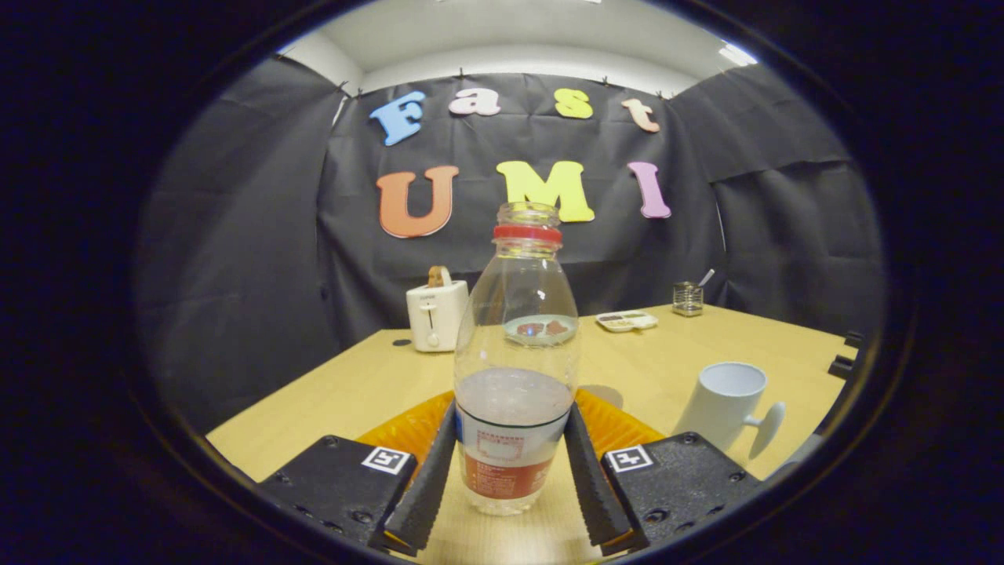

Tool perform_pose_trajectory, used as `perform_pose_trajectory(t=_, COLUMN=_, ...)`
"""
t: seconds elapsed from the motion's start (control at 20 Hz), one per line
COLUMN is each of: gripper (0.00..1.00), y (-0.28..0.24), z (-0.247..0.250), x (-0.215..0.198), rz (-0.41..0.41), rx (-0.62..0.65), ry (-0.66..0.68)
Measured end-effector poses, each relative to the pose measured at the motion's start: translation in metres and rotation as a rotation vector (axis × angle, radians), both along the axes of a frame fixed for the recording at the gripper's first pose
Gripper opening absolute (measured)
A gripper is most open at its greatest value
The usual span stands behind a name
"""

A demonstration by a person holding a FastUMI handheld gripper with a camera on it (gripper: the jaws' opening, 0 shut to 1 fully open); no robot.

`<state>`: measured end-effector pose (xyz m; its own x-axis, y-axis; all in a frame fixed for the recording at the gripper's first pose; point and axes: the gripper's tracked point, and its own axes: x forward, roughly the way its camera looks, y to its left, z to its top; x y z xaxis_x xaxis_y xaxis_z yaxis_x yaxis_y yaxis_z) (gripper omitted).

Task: Take the bottle from table, then pour the juice into the cup, finally place the bottle on the coaster

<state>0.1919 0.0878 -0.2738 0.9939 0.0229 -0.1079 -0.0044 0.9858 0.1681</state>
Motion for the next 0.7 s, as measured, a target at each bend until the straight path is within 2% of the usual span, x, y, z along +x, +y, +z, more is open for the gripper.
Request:
perform_pose_trajectory(t=0.15, gripper=0.76, y=0.000, z=0.019, x=-0.006, rz=0.021, rx=0.121, ry=0.014)
perform_pose_trajectory(t=0.4, gripper=0.76, y=0.014, z=0.032, x=-0.007, rz=0.119, rx=0.339, ry=0.063)
perform_pose_trajectory(t=0.7, gripper=0.76, y=-0.004, z=0.027, x=-0.006, rz=0.096, rx=0.522, ry=0.123)
